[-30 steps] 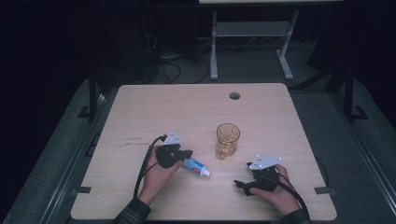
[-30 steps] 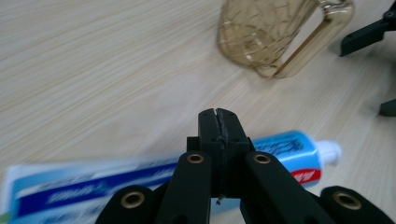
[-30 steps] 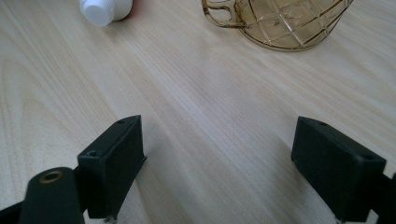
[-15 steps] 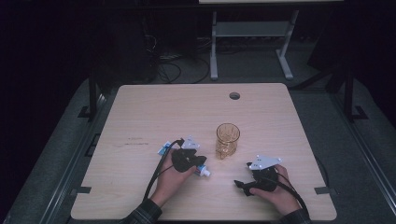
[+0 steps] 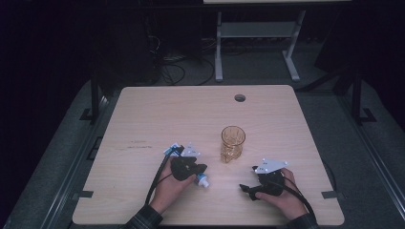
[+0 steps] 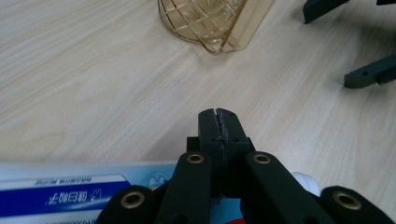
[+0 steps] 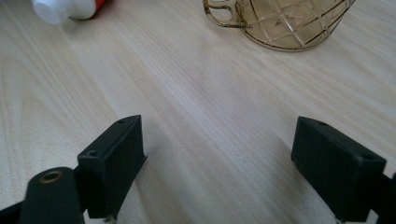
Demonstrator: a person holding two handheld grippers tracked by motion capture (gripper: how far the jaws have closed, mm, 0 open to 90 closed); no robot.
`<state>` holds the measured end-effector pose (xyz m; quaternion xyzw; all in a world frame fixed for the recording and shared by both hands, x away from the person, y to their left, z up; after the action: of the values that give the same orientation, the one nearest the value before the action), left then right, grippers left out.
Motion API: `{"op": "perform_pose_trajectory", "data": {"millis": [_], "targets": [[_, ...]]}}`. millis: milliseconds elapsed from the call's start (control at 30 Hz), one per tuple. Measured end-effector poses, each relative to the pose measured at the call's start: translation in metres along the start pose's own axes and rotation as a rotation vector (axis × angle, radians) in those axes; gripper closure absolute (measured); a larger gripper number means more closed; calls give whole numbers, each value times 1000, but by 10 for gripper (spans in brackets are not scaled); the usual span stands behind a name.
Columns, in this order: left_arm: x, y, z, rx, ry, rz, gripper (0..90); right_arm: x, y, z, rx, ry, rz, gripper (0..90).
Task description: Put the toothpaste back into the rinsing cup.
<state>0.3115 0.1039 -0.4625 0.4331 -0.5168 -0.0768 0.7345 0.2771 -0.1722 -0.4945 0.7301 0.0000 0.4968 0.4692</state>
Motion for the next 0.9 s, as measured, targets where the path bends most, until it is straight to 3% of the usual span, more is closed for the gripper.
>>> {"op": "perform_pose_trajectory", "data": {"millis": [367,900], "targets": [[-18,14,5,-18,0,-26,900,0,0,0,3,1,-1,162],[-49,43,4,21,21,-44,900,0,0,1,4,5,1,162]]}}
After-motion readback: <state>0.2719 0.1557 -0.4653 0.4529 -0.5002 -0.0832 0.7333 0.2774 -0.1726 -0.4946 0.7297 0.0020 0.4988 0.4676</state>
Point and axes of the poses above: each handheld gripper's, and its own axes: y roughly backward along the jaws, x roughly out of its top, z roughly to its right, the point moved 2 cm from there along -y, roughly forward along the jaws, and after that the axes turned 3 degrees about -y, right-handed, at the moved point
